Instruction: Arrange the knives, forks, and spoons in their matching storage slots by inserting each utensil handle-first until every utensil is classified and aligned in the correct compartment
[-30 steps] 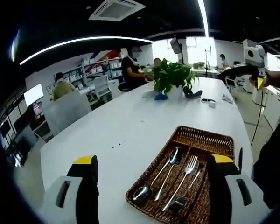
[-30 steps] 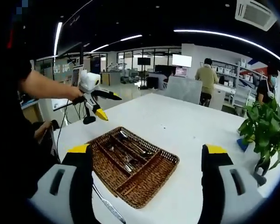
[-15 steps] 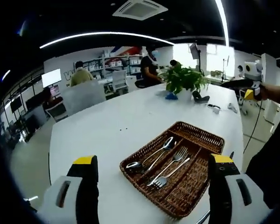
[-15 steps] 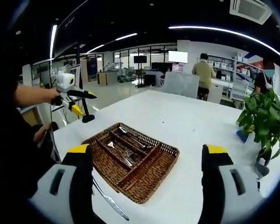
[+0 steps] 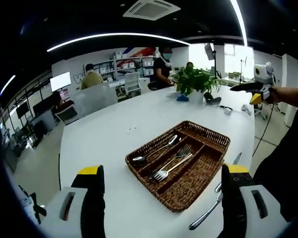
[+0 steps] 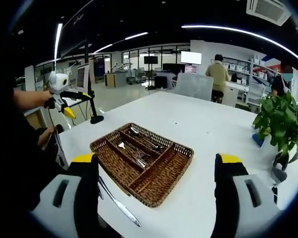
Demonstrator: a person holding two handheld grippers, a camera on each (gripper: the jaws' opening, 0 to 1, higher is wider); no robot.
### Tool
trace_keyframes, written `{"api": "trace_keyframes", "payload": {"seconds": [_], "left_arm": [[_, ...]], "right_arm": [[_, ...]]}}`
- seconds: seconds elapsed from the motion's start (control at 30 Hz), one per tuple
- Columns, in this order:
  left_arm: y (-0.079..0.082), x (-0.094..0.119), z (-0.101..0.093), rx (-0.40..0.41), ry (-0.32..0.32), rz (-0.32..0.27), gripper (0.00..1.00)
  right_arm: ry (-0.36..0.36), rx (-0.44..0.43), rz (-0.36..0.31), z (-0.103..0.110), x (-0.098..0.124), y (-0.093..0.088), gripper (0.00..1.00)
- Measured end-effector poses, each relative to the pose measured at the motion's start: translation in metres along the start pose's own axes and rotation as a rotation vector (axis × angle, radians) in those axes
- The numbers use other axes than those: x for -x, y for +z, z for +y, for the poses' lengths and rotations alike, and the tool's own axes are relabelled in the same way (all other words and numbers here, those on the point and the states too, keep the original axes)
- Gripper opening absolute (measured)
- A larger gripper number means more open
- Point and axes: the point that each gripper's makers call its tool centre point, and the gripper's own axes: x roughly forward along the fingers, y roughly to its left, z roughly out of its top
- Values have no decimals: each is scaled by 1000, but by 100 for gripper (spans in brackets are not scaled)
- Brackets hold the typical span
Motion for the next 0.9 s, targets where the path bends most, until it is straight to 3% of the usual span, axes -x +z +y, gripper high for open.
{"api": "trace_keyframes", "payload": {"seconds": [0.37, 0.5, 0.67, 0.9], "left_arm": [[-1, 6, -8, -25, -7, 7, 100], [-8, 6, -12, -32, -8, 21, 100], [-23, 4, -24, -49, -49, 75, 99], [-24, 3, -28, -52, -68, 84, 99]], "right_arm": [[8, 8, -5, 6, 1, -1, 100], [18, 28, -2, 9, 2, -2, 100], [82, 45, 2, 24, 0, -5, 100], [151, 89, 40, 40, -9, -12, 100]]}}
